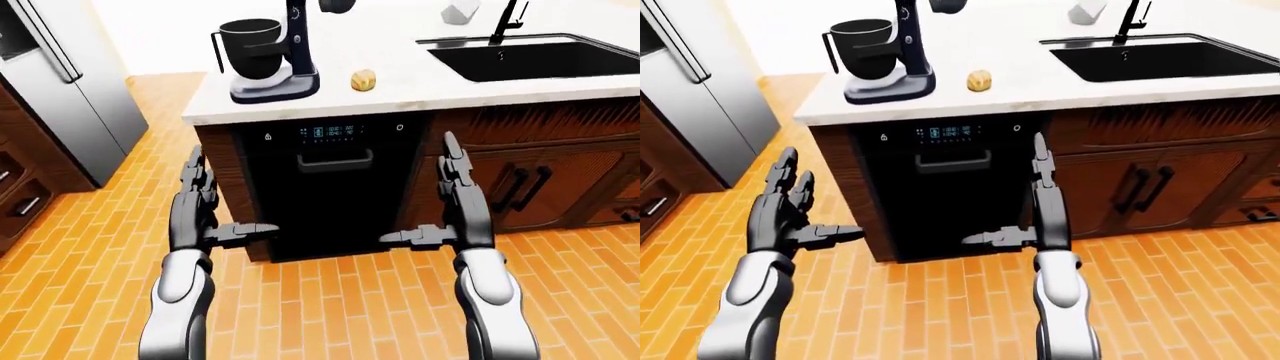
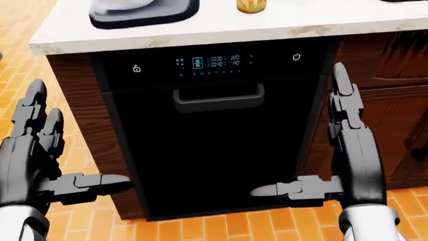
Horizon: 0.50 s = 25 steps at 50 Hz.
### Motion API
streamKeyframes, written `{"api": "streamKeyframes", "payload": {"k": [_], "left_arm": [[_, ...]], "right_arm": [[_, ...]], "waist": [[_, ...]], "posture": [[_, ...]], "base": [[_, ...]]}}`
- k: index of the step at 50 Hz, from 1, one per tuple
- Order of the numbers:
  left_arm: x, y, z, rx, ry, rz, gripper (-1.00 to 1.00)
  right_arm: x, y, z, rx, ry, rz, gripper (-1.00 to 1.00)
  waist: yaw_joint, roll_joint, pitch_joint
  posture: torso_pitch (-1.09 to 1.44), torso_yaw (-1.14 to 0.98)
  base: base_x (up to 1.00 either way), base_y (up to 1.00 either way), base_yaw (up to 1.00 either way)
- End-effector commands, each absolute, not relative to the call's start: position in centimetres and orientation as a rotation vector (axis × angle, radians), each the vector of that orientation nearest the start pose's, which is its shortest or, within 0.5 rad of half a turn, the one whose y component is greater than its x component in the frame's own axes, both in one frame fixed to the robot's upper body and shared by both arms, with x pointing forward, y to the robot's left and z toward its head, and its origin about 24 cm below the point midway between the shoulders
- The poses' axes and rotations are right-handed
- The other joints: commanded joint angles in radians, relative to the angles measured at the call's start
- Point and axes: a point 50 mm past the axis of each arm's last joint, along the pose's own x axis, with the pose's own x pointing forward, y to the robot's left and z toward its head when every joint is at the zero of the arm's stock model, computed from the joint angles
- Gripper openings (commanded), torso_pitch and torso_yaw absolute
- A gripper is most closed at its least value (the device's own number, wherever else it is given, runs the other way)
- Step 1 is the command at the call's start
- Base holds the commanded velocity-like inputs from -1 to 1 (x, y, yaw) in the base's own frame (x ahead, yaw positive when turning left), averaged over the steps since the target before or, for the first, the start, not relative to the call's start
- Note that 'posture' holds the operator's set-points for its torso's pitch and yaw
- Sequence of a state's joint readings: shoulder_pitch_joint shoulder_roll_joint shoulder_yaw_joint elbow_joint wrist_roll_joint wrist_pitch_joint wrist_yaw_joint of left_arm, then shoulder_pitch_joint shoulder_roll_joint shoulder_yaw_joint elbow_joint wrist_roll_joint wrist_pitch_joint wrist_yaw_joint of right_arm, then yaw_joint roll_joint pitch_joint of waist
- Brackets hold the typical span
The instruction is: Place the bread in the stand mixer bowl.
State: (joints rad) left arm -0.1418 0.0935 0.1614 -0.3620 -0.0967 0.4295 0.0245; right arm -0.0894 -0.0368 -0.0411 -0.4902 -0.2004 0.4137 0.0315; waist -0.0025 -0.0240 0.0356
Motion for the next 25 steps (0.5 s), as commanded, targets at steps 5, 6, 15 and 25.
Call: {"api": "streamKeyframes", "payload": {"k": [5, 6, 15, 25], "left_arm": [[26.55, 19.14, 14.26, 0.005, -0.181, 0.123, 1.0], [26.54, 19.17, 14.32, 0.005, -0.182, 0.123, 1.0], [26.53, 19.29, 14.09, 0.005, -0.181, 0.125, 1.0], [26.46, 19.31, 13.95, 0.005, -0.178, 0.125, 1.0]], "right_arm": [[25.13, -15.79, 15.44, -0.213, -0.255, -0.063, 1.0], [25.15, -15.79, 15.39, -0.213, -0.254, -0.063, 1.0], [25.1, -15.77, 15.16, -0.211, -0.253, -0.065, 1.0], [25.04, -15.76, 15.03, -0.212, -0.252, -0.066, 1.0]], "waist": [[-0.003, 0.043, -0.012], [-0.006, 0.059, -0.013], [0.011, 0.072, -0.016], [0.004, -0.02, -0.015]], "posture": [[0.0, 0.0], [0.0, 0.0], [0.0, 0.0], [0.0, 0.0]], "base": [[0.18, 0.0, 0.0], [0.18, 0.0, 0.0], [0.18, 0.0, 0.0], [0.18, 0.0, 0.0]]}}
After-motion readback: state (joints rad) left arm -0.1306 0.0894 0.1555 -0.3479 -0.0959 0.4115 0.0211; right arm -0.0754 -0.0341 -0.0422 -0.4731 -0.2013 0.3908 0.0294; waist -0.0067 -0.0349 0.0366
